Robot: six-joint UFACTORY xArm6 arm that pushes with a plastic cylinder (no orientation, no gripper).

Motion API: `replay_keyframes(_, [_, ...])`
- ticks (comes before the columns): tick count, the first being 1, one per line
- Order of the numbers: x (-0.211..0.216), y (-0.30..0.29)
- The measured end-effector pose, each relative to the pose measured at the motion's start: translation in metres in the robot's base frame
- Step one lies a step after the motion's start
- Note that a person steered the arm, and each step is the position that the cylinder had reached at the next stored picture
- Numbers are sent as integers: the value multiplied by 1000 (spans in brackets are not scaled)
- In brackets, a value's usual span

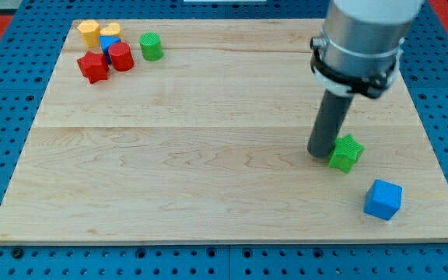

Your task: Move the arm towards the topcentre of the board

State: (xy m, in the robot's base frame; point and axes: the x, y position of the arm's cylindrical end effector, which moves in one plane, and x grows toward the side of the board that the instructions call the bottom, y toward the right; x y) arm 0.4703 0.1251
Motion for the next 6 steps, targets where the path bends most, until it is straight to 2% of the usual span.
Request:
replay_keyframes(1, [-10, 25])
replay_keyframes(2, [36, 40])
replay_keyframes(3, [29, 38])
replay_keyframes(4, [-22, 4])
replay_keyframes(5, [-66, -71])
replay_keyframes(6, [-87, -126])
